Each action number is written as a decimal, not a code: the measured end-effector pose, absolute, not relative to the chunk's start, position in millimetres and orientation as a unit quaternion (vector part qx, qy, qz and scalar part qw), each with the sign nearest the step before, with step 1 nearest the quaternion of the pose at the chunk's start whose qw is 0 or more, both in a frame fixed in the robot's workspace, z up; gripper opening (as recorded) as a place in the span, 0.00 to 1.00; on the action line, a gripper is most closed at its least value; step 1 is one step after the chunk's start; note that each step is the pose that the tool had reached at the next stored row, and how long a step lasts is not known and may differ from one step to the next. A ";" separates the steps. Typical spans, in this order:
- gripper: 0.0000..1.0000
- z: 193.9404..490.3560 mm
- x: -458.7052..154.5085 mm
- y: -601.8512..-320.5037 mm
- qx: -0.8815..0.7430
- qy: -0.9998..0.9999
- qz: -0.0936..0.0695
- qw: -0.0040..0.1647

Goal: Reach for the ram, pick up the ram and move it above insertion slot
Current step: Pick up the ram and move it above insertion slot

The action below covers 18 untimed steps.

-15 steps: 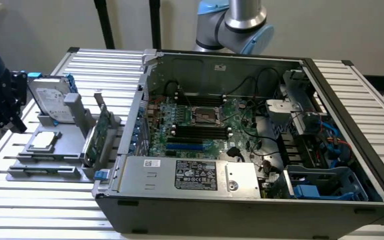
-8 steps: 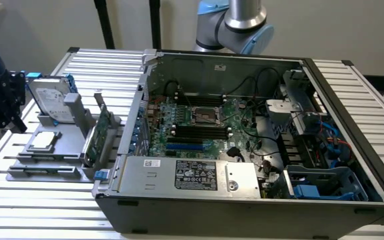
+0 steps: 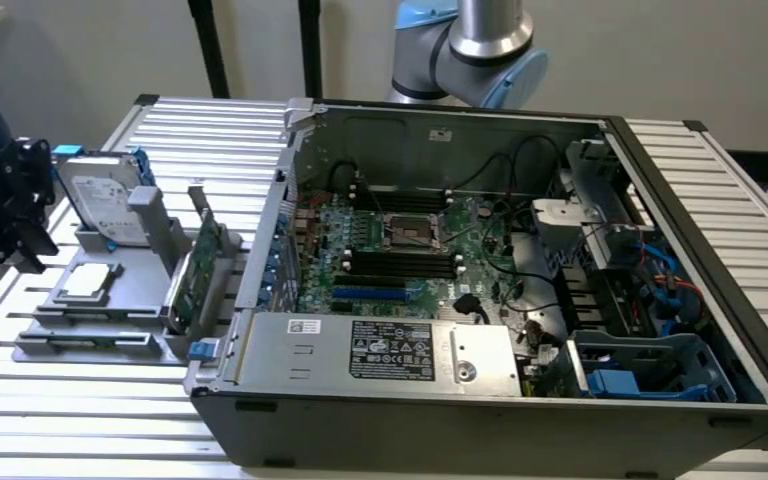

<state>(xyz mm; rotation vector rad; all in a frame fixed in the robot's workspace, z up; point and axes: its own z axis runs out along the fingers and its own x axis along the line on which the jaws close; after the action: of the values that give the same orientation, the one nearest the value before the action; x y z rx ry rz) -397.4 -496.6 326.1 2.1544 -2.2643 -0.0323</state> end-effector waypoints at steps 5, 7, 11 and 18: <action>0.36 322.6 -398.0 -496.5 0.689 -0.724 -0.010 0.007; 0.36 319.0 -398.9 -496.6 0.690 -0.724 -0.009 0.007; 0.36 311.6 -401.5 -497.1 0.693 -0.721 -0.009 0.007; 0.36 298.9 -403.6 -498.7 0.703 -0.711 -0.009 0.007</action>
<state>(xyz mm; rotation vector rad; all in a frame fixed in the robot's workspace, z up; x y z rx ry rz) -403.6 -498.7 298.9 2.2002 -2.2224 -0.0296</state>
